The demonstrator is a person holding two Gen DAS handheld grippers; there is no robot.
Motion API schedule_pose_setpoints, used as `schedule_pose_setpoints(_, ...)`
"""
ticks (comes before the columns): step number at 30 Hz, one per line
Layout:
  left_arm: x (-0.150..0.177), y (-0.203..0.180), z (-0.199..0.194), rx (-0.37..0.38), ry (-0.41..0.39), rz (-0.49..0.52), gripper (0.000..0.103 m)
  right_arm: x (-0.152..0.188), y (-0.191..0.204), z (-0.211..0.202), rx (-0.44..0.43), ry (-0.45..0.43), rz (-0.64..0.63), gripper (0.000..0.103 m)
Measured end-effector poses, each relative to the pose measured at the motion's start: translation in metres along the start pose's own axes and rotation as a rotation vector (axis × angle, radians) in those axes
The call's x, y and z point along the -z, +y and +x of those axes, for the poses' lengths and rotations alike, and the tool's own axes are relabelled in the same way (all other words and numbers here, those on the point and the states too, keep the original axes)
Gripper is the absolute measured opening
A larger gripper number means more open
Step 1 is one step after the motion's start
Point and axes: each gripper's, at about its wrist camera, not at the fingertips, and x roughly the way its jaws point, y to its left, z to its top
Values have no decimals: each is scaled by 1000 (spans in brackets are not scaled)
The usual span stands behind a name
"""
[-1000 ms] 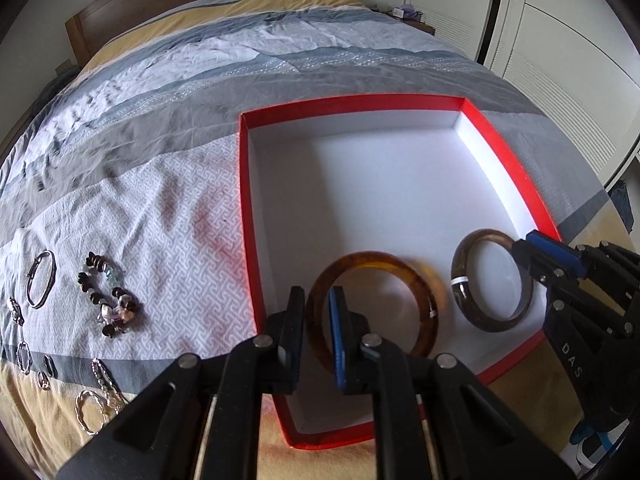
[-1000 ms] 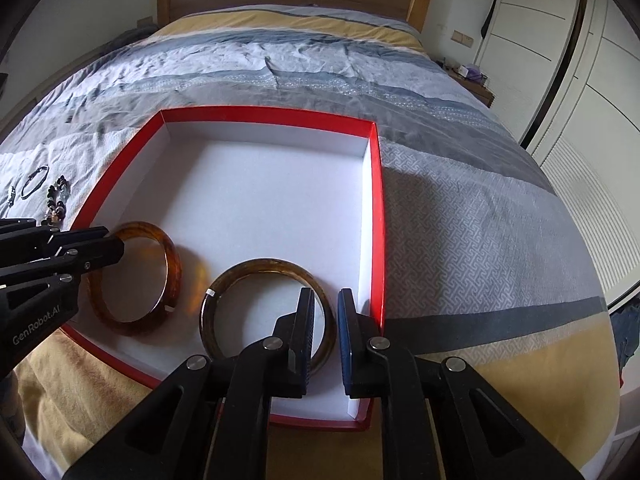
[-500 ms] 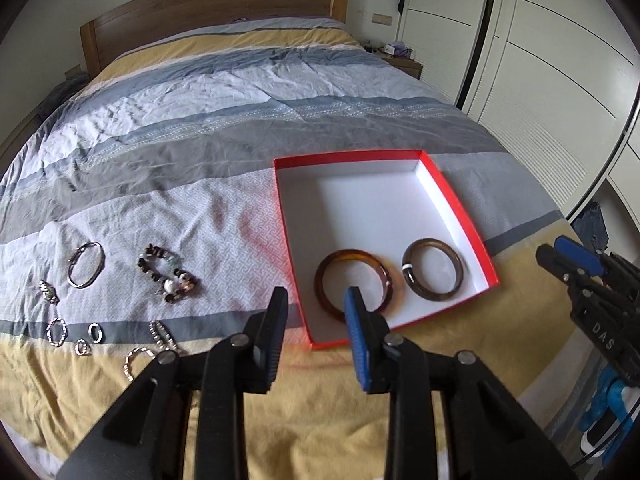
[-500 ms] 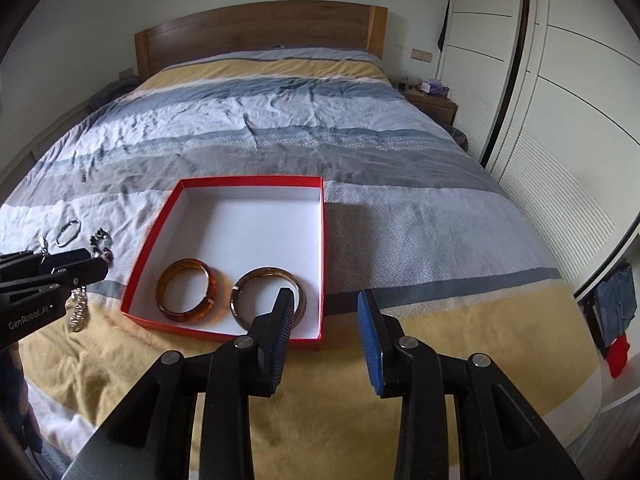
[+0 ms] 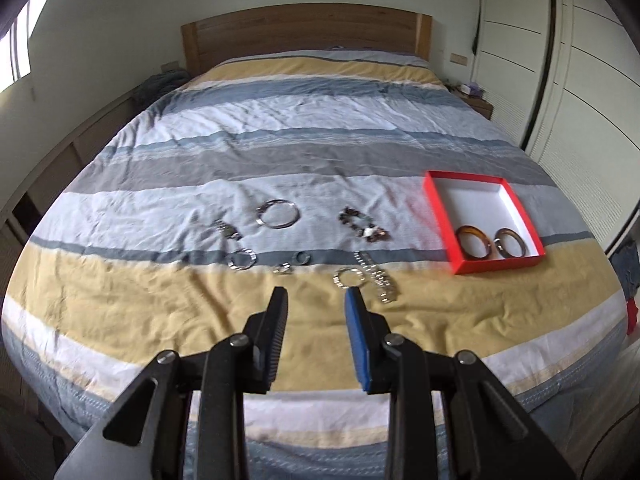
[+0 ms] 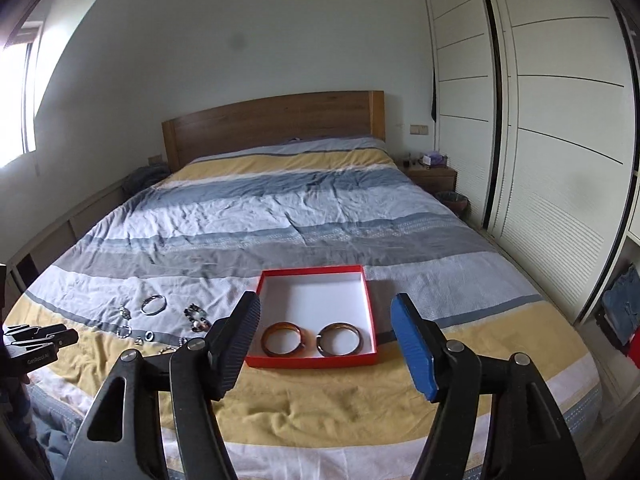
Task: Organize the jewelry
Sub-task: 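Lift both open grippers out of the box and back over the jewelry, then grasp the silver chain bracelet with the right gripper while the left grasps a ring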
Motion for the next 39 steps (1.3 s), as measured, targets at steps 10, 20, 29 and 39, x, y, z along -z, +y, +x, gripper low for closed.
schedule_pose_setpoints(10, 50, 93, -45, -61, -33, -136, 28, 5, 59, -36, -102, 18, -82, 44)
schedule_pose_setpoints(20, 63, 103, -29, -9, -11, -170, 28, 30, 117, -7, -225, 141, -151, 38)
schedule_pose_setpoints(29, 64, 104, 32, 10, 63, -182, 28, 55, 152, 67, -295, 276, -188, 36)
schedule_pose_setpoints(39, 56, 89, 87, 37, 108, -140, 28, 83, 172, 139, -330, 403, -185, 36)
